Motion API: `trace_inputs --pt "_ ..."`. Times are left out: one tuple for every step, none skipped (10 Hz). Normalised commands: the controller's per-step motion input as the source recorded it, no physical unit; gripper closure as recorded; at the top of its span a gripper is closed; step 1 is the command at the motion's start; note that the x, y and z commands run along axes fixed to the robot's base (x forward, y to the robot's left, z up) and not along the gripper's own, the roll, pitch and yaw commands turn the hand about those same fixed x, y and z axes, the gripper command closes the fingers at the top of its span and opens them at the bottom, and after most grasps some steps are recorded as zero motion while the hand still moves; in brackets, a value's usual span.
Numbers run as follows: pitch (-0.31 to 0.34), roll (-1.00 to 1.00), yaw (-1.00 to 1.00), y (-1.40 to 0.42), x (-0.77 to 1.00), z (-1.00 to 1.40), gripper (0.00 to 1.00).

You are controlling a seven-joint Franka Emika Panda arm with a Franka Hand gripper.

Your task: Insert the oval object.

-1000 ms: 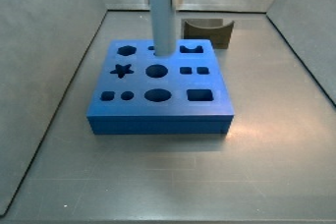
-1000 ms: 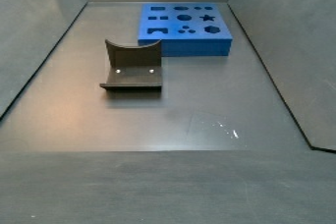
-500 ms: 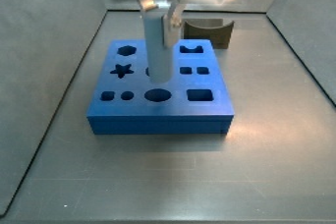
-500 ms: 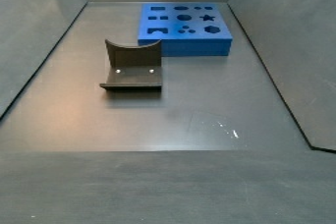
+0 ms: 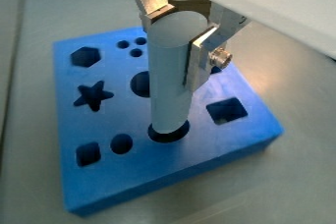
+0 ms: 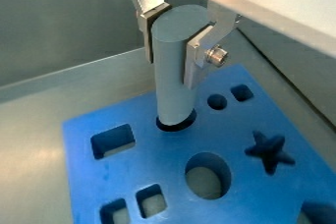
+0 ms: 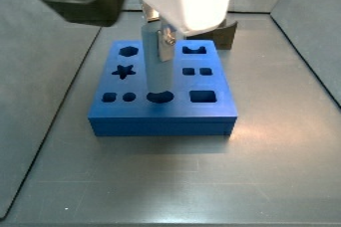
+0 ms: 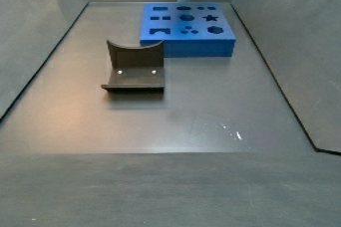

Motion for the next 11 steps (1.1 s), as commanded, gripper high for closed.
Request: trace_inputs --pt "0.0 0.08 -1.0 -0.02 0.0 -0.15 1.0" --pt "0.0 0.07 -1.0 -0.02 0.0 -0.16 1.0" --pt "0.0 0.03 -1.0 -0.05 0.0 -0.26 1.0" --pt "0.0 0.02 -1.0 -0.06 0.0 -0.28 1.0" --pt "0.0 0.0 -0.86 -0.13 0.14 -0.22 1.0" --pt "0.001 0.07 -0.46 -0.07 0.16 -0.16 1.0" --pt "0.013 0.04 -0.04 0.0 0.02 -0.19 1.0" --pt "0.001 0.05 -0.12 0.0 0.05 -0.3 1.0" --pt "0.0 0.04 -0.15 0.0 0.0 -0.35 1.0" --pt "-0.001 0.04 -0.16 0.0 -0.02 -0.43 1.0" --pt "-0.036 0.0 -0.16 0.0 0.0 -0.45 1.0"
